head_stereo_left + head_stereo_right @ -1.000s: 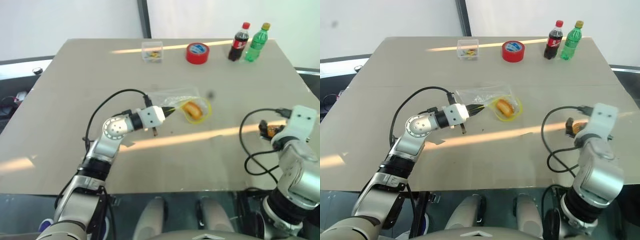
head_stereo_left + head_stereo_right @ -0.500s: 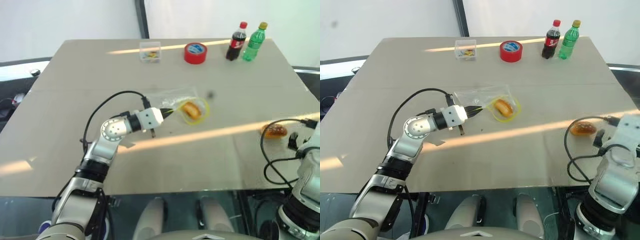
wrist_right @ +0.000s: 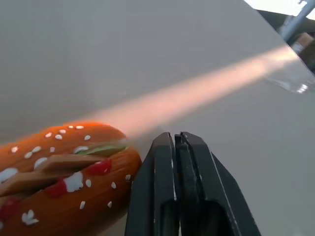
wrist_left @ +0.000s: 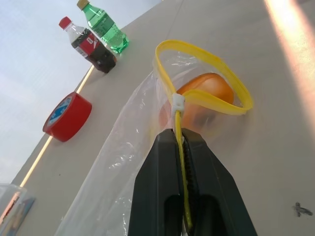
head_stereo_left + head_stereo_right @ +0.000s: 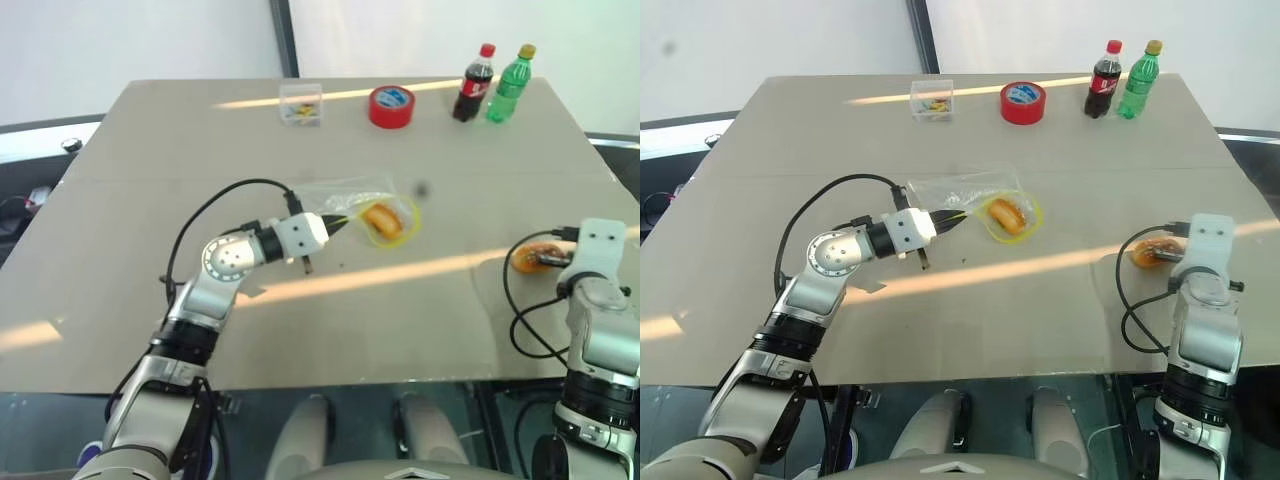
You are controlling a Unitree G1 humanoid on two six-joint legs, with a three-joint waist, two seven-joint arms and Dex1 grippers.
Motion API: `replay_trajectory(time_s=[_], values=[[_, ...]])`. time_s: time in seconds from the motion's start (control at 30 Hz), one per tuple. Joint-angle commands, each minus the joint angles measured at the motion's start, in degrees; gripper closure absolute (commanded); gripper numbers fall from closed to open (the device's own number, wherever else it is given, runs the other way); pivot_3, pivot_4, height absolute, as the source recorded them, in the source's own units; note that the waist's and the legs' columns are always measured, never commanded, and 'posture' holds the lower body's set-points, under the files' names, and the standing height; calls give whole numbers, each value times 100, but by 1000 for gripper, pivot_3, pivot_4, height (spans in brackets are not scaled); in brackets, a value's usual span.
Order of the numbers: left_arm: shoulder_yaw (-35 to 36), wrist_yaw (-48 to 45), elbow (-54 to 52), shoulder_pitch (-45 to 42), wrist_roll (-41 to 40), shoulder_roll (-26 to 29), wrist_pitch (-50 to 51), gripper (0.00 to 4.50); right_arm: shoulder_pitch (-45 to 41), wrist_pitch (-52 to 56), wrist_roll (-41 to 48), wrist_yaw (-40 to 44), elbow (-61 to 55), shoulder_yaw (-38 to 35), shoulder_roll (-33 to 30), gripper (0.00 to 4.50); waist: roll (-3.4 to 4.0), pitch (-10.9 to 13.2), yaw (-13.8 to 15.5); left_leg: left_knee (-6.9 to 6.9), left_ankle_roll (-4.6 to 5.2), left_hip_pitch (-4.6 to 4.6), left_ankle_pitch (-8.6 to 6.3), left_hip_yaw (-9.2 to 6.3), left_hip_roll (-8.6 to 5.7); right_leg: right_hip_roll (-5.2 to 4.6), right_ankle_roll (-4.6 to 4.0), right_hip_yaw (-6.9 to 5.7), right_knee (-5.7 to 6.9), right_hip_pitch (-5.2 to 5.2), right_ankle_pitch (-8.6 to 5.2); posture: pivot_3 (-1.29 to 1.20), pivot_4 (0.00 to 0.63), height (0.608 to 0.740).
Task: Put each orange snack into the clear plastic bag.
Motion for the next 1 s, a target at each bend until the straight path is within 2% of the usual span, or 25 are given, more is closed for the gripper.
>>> replay_trajectory(time_s=[0.03, 0.17, 0.3, 0.33, 0.4, 0.47, 0.6, 0.67, 0.77, 1.0], values=[[98, 25, -385, 40, -107, 64, 65, 4500, 43, -662, 493, 577, -78, 159, -148, 4428, 0, 0, -5, 0, 0, 0, 0, 0, 0, 0, 0, 0, 0, 0, 0, 0, 150, 740], [116, 50, -486, 76, -106, 65, 151, 4500, 124, -1089, 914, 750, -127, -45, -161, 4428, 0, 0, 5, 0, 0, 0, 0, -1, 1, 0, 0, 0, 0, 0, 0, 0, 150, 740], [102, 43, -527, 87, -107, 55, 187, 4500, 148, -1025, 1120, 502, -331, -310, -179, 4428, 0, 0, 23, 0, 0, -3, 0, -4, 1, -2, 0, -3, -2, 1, 0, 0, 150, 740], [101, 41, -518, 80, -107, 53, 187, 4500, 151, -960, 1168, 431, -425, -359, -165, 4204, 0, 0, 22, 0, 0, -3, 0, -4, 1, -2, 0, -3, -2, 1, 0, 0, 150, 740], [77, 28, -482, 23, -101, 30, 187, 4500, 69, -284, 1338, 81, -1024, -563, 60, 3631, 1, 0, 22, 0, 0, -3, 0, -5, 1, -1, 0, -3, -1, 0, 0, 0, 150, 740], [53, 8, -461, -29, -105, 7, 187, 4500, -147, 588, 1597, -291, -1687, -729, 462, 2842, 1, 0, 7, -1, 0, -3, 0, -8, 7, 0, 0, -4, 1, -1, 0, 0, 150, 740], [32, -29, -418, -78, -113, -9, 171, 4500, -661, 2055, 2016, -675, -2503, -886, 1238, 800, 5, -2, -9, 0, 0, 0, 0, -3, 13, 4, 0, 2, 6, -3, 0, 0, 150, 740], [18, -53, -393, -100, -115, -19, 160, 4500, -814, 2435, 2009, -831, -2625, -844, 1463, 117, 5, -2, 8, 0, 0, 0, 0, -6, 13, 4, 0, -1, 7, -3, 0, 0, 150, 740], [4, -83, -356, -139, -109, -40, 146, 4500, -939, 2717, 1953, -1087, -2632, -780, 1827, 117, 5, -2, 45, 0, 0, -7, 0, -14, 5, -1, 0, -8, -1, -3, 0, 0, 150, 740], [36, -105, -339, -144, -105, -14, 143, 4500, -660, 2615, 1551, -1433, -2513, -355, 1718, 117, 5, -2, 16, -2, 0, -10, 0, -14, -2, -4, 0, -9, -2, -7, 0, 0, 150, 740]])
